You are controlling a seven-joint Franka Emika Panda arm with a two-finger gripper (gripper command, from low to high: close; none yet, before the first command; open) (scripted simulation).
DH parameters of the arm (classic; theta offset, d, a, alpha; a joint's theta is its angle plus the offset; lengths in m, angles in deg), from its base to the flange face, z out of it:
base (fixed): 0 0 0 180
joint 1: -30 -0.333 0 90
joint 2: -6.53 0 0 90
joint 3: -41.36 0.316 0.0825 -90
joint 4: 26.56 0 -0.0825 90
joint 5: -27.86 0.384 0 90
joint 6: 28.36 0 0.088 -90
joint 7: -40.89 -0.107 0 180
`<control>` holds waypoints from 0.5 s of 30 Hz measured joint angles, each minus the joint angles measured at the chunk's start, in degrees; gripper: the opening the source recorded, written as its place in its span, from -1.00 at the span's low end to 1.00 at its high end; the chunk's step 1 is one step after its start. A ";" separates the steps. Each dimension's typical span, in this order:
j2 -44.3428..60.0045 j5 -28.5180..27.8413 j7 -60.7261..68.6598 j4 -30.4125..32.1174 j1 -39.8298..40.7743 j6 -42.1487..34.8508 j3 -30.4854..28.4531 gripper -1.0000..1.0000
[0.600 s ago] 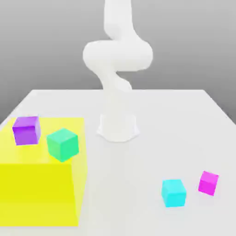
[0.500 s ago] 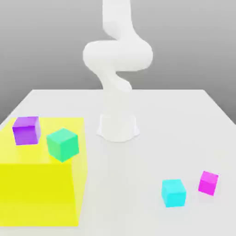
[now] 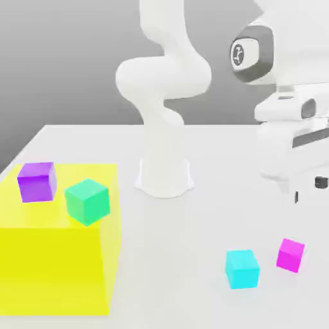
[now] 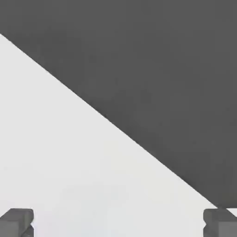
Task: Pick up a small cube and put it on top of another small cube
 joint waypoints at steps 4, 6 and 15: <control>8.51 -3.13 0.83 2.75 -3.95 4.13 1.37 0.00; 12.78 -5.36 0.37 3.55 -5.36 6.45 1.29 0.00; 24.48 -12.42 -4.61 1.53 -11.03 15.21 -5.36 -1.00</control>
